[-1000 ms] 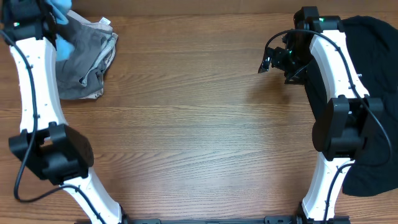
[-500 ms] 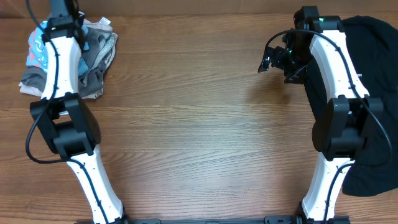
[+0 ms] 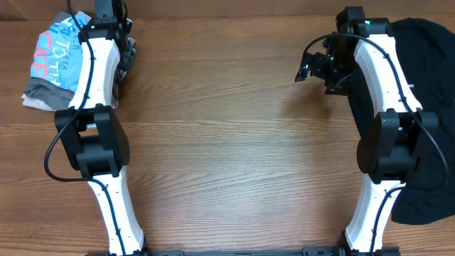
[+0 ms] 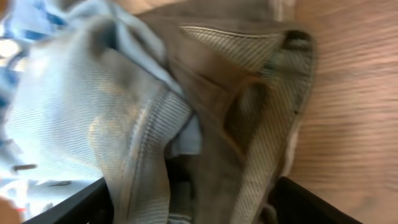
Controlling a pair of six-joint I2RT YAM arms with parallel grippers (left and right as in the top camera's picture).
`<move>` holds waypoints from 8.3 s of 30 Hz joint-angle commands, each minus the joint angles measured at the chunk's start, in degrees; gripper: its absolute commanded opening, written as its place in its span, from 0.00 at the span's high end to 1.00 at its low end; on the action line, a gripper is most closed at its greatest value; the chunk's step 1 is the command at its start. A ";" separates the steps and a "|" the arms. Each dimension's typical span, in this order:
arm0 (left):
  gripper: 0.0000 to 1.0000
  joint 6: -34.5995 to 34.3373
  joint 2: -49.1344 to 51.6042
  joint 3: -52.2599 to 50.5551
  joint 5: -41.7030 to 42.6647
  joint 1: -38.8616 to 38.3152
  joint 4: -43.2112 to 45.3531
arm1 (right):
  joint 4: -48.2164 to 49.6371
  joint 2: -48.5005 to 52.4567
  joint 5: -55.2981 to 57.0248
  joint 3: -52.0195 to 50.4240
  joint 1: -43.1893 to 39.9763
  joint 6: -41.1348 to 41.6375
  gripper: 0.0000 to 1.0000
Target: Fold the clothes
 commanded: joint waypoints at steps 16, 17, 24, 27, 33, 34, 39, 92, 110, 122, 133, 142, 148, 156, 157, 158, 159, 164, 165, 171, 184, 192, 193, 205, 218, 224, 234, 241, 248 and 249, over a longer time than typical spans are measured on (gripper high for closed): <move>0.28 -25.00 -16.48 1.51 23.98 16.81 -13.38 | 0.50 -1.84 -0.46 1.31 0.11 0.24 0.00; 0.30 -26.23 -16.26 1.51 26.73 18.82 -13.81 | 0.52 -1.84 -0.46 1.31 0.11 0.24 0.00; 0.32 -35.71 -10.19 1.46 37.46 33.11 -10.67 | 0.96 -1.84 -0.48 1.31 0.13 0.24 0.00; 0.31 -34.49 -7.34 1.46 36.83 34.07 -6.93 | 1.14 -1.84 -0.50 1.31 0.11 0.24 0.00; 0.26 -30.91 -2.34 1.46 36.79 33.59 0.20 | 0.52 -1.84 -0.50 1.31 0.17 0.26 0.00; 0.26 -30.03 -1.75 1.46 36.98 33.33 1.31 | 0.48 -1.84 -0.50 1.31 0.17 0.26 0.00; 0.25 -25.77 0.74 1.46 36.81 31.65 5.31 | 0.48 -1.84 -0.50 1.31 0.17 0.28 0.00; 0.60 -27.69 0.22 1.51 30.93 30.56 3.98 | 0.68 -1.84 -1.11 1.31 0.44 0.26 0.00; 0.96 -28.20 3.26 1.55 31.39 30.77 6.10 | 0.70 -1.84 -1.11 1.31 0.50 1.14 0.00; 0.96 -28.15 -3.63 1.55 28.50 33.16 2.14 | 1.14 -1.84 -1.14 1.31 0.55 1.16 0.00; 0.96 -28.13 -4.37 1.55 15.82 33.68 -2.95 | 1.31 -1.84 -1.11 1.31 1.20 1.14 0.00; 0.76 -28.06 -4.37 1.53 14.23 33.73 -3.89 | 1.31 -1.84 -1.11 1.31 1.31 1.14 0.00; 0.80 -27.71 -4.37 1.53 11.82 34.03 -4.24 | 1.38 -1.84 -1.09 1.31 1.31 1.11 0.00; 0.49 -21.09 -4.70 2.82 34.47 31.30 -4.17 | 2.14 -1.84 -1.11 1.31 1.31 1.11 0.00; 0.45 -19.63 -4.98 3.39 37.57 30.18 -4.02 | 2.19 -1.84 -1.09 1.31 1.31 1.11 0.00; 0.41 -18.25 -5.20 3.87 39.95 29.22 -3.67 | 2.19 -1.84 -1.09 1.31 1.31 1.11 0.00; 0.38 -16.98 -5.31 4.35 41.22 28.35 -3.30 | 2.21 -1.84 -1.09 1.31 1.31 1.11 0.00; 0.28 -16.20 -5.07 4.94 40.24 23.26 3.63 | 2.51 -1.84 -1.07 1.31 1.31 1.11 0.00; 0.26 -16.20 -4.94 4.81 39.74 22.71 4.87 | 2.62 -1.84 -1.07 1.31 1.31 1.11 0.00; 0.19 -16.85 -1.64 2.64 28.48 17.14 16.04 | 3.50 -1.84 -0.92 1.31 1.31 1.11 0.00; 0.10 -20.90 15.37 2.62 23.69 14.01 15.54 | 3.96 -1.84 -0.90 1.31 1.31 1.11 0.00; 0.00 -20.92 8.09 7.89 28.98 13.29 14.40 | 5.18 -1.86 -0.31 4.22 0.76 1.09 0.00; 0.00 -20.92 6.80 8.83 29.49 13.29 13.70 | 4.68 -2.01 0.22 6.08 0.55 1.09 0.00; 0.00 -21.73 -17.68 15.45 29.83 13.31 -0.46 | -13.42 -3.43 7.28 43.08 0.00 -0.83 0.00; 0.00 -21.70 -21.18 15.43 29.40 13.35 -5.38 | -18.05 -15.19 2.84 50.23 3.15 2.86 0.00; 0.00 -21.70 -21.18 15.43 29.40 13.35 -8.90 | -18.03 -22.14 -7.98 50.23 5.05 2.86 0.00; 0.00 -21.70 -21.18 15.41 29.40 13.35 -10.23 | -18.03 -24.24 -6.29 50.23 4.63 2.40 0.00; 0.00 -21.70 -21.18 15.41 29.40 13.35 -10.23 | -17.84 -23.85 15.39 48.35 5.05 2.34 0.00; 0.00 -21.70 -21.18 15.41 29.40 13.35 -10.23 | -3.58 -31.69 14.56 32.87 5.05 1.66 0.00; 0.00 -21.70 -21.18 15.41 29.40 13.35 -10.23 | 0.48 -33.94 14.53 27.96 5.05 0.87 0.00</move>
